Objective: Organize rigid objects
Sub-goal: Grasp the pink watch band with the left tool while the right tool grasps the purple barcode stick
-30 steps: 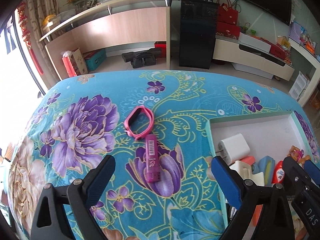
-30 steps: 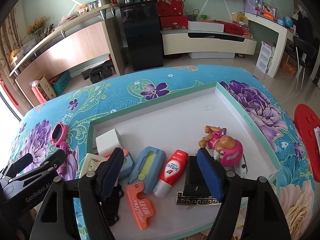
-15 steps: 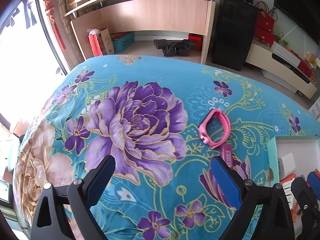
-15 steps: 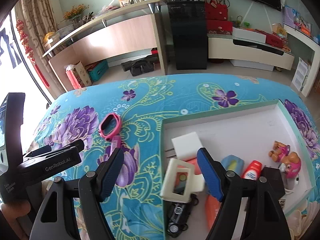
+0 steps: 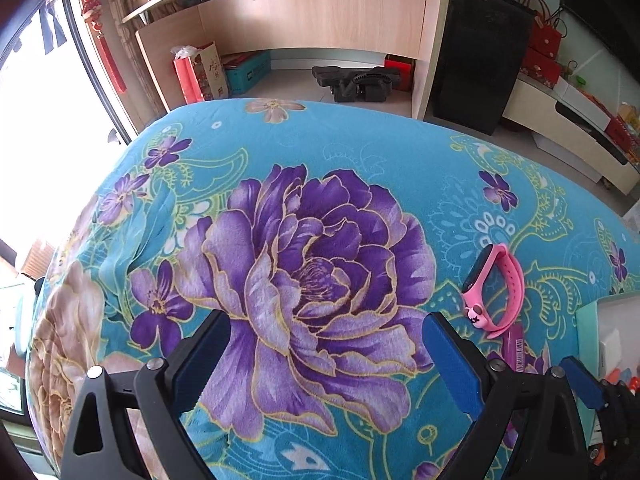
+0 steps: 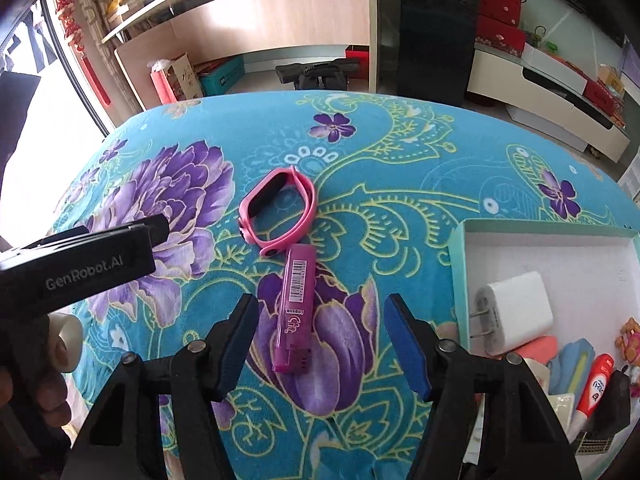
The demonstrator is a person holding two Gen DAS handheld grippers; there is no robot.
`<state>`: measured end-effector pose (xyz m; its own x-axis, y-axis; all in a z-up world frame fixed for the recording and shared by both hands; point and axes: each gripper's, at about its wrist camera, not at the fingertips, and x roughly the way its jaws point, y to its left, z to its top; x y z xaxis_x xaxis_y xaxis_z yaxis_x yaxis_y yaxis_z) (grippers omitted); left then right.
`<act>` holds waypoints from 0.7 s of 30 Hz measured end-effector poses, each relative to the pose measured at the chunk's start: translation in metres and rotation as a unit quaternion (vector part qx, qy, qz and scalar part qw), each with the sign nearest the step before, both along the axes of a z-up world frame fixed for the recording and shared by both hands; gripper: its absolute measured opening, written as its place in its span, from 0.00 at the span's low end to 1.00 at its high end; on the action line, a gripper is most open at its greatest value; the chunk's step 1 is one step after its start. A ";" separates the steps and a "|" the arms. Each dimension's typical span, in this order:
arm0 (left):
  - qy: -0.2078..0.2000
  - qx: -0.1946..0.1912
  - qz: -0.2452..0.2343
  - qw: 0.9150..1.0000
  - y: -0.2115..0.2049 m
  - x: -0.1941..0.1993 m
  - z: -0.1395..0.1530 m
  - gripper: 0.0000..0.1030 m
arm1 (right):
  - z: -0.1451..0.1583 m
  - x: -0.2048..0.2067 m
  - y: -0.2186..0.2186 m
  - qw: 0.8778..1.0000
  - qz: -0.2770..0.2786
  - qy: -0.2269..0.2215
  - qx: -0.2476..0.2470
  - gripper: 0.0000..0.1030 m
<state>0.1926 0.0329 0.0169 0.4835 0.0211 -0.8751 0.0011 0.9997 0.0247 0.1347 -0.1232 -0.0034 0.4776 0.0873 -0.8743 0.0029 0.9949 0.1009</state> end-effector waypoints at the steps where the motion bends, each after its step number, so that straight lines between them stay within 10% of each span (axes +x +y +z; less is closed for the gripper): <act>1: 0.000 -0.004 -0.004 1.000 -0.001 0.003 0.000 0.95 | -0.003 0.002 0.001 1.000 0.000 0.002 -0.001 0.63; 21: 0.001 0.002 -0.140 0.990 -0.088 0.023 -0.017 0.93 | -0.009 0.003 -0.035 0.998 -0.065 -0.007 0.001 0.20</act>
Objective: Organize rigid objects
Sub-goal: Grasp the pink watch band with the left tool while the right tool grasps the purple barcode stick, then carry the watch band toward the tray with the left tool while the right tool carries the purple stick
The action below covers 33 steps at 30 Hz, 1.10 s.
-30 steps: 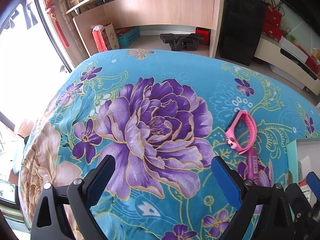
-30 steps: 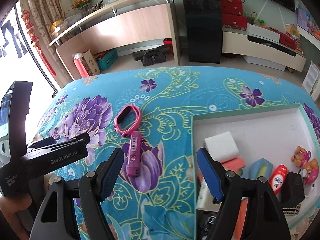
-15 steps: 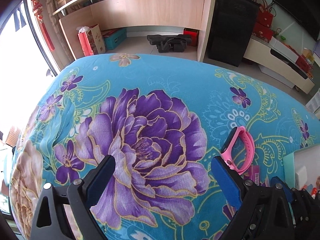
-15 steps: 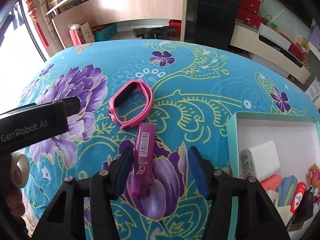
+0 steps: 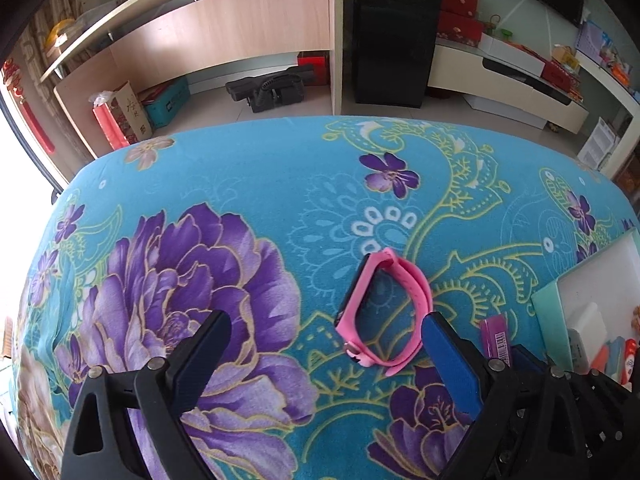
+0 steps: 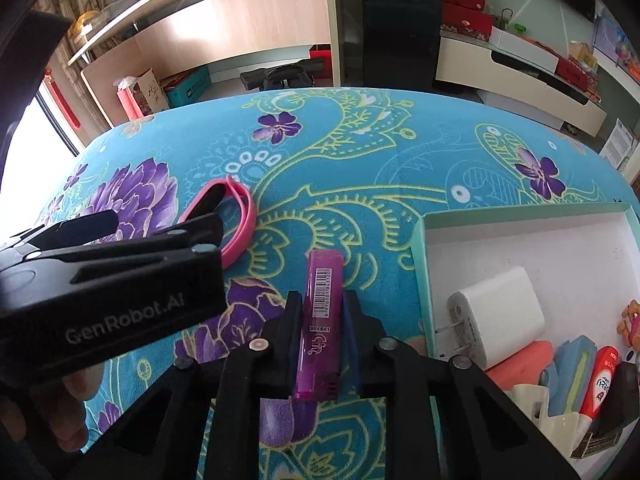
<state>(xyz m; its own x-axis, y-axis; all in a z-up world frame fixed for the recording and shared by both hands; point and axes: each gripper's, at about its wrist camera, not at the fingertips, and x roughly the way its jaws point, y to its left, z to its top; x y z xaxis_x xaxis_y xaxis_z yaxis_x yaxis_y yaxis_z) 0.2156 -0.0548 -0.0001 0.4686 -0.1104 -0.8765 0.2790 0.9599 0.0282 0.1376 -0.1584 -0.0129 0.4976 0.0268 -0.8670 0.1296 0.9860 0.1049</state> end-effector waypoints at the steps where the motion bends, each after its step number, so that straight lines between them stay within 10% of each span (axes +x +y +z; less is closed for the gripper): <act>1: 0.002 0.002 -0.004 1.000 -0.004 0.001 -0.002 0.89 | 0.000 0.000 -0.001 1.000 -0.001 0.000 0.002 0.20; 8: 0.011 -0.010 -0.026 1.000 -0.019 0.002 -0.005 0.73 | 0.002 -0.004 0.003 1.000 0.003 -0.001 0.002 0.20; 16: 0.020 -0.067 -0.056 0.996 -0.029 -0.001 -0.005 0.20 | 0.001 -0.006 0.000 1.000 0.003 -0.003 0.009 0.20; 33: -0.030 -0.088 0.030 0.995 0.034 -0.054 0.032 0.19 | 0.015 -0.033 -0.002 0.998 0.007 -0.012 0.055 0.20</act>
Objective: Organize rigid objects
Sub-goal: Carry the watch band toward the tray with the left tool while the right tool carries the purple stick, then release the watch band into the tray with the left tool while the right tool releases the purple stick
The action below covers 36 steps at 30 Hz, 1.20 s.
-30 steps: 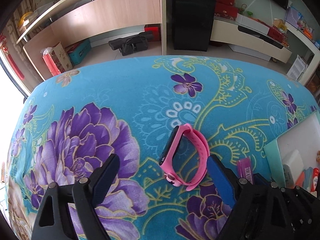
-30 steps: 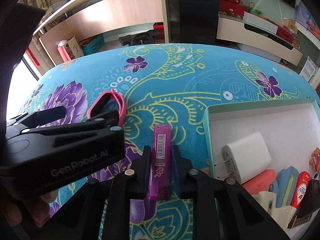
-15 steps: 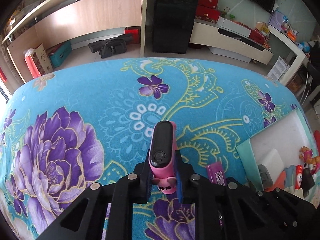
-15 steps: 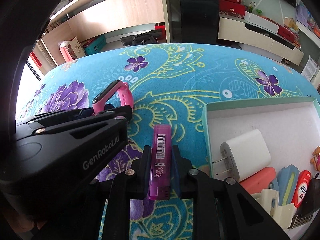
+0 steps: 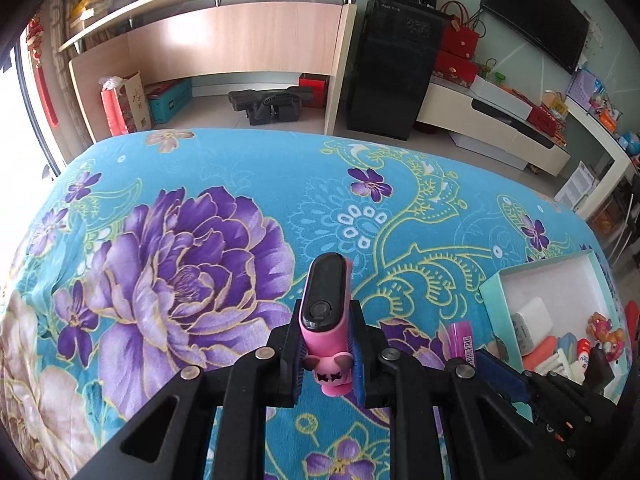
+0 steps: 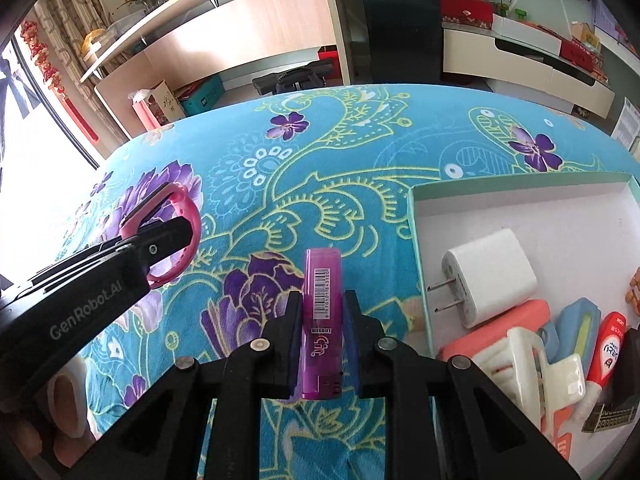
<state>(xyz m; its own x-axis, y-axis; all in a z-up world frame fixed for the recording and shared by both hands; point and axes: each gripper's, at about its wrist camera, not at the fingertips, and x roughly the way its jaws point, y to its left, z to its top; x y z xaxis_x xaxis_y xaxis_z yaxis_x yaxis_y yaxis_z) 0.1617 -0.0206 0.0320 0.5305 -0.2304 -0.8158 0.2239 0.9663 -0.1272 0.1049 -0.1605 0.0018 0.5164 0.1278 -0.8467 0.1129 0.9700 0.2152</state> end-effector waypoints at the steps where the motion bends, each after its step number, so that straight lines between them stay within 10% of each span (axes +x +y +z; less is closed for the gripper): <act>1: -0.002 -0.003 0.002 1.000 0.002 -0.005 0.003 0.19 | 0.003 -0.005 0.000 1.000 -0.001 -0.002 0.002 0.20; 20: -0.007 -0.027 -0.093 0.995 -0.083 -0.118 0.037 0.19 | 0.049 -0.126 -0.096 0.993 -0.113 -0.027 -0.033 0.20; 36: 0.013 0.018 -0.175 0.984 -0.160 -0.157 0.008 0.31 | 0.033 -0.137 -0.154 0.991 -0.120 -0.003 -0.049 0.20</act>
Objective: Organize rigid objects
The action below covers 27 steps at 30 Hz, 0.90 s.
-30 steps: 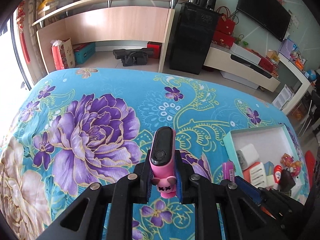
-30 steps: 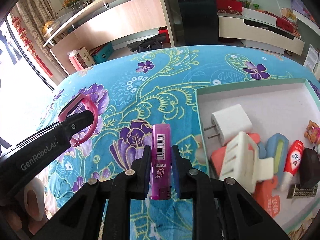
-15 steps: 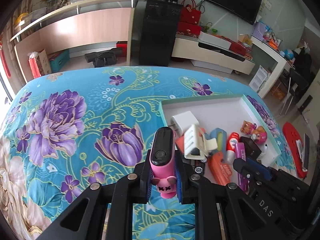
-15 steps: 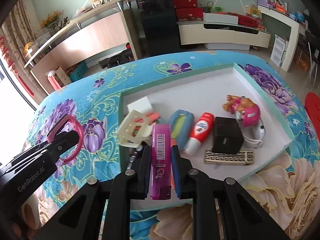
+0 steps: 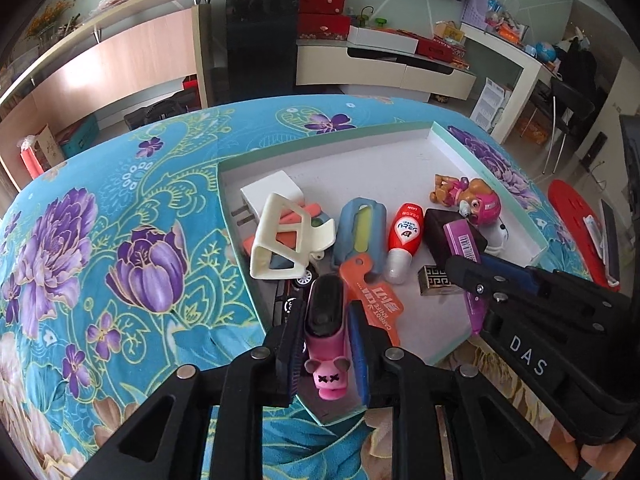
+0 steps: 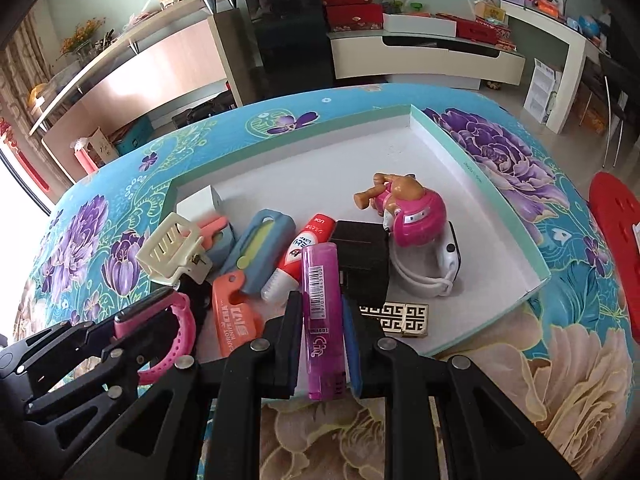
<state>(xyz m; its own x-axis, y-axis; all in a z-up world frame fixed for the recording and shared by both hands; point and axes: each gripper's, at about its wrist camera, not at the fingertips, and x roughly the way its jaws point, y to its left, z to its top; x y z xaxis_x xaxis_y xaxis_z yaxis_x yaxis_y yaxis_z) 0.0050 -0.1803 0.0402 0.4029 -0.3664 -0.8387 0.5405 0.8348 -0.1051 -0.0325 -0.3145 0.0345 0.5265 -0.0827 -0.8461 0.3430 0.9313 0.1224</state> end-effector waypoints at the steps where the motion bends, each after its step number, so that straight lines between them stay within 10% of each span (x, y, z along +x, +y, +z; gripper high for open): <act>1: -0.002 0.003 0.001 1.000 0.000 0.000 0.000 0.45 | 0.000 0.000 0.000 1.000 0.002 0.001 -0.001 0.20; 3: -0.003 0.003 0.006 1.000 0.002 -0.001 0.000 0.60 | -0.001 0.000 0.000 1.000 0.003 0.004 -0.001 0.20; 14: -0.016 0.018 0.053 0.998 0.041 -0.009 0.009 0.68 | -0.004 -0.010 0.012 1.000 0.006 0.016 0.002 0.40; 27: -0.022 0.042 0.137 0.989 0.106 -0.017 0.004 1.00 | -0.004 -0.031 0.055 0.999 0.023 0.027 -0.006 0.70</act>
<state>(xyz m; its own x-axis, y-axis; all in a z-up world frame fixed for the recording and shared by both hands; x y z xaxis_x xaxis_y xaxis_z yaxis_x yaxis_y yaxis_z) -0.0125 -0.0747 0.0439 0.5150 -0.1675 -0.8407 0.2946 0.9556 -0.0099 -0.0636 -0.2594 0.0302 0.4842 -0.0695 -0.8722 0.3062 0.9473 0.0945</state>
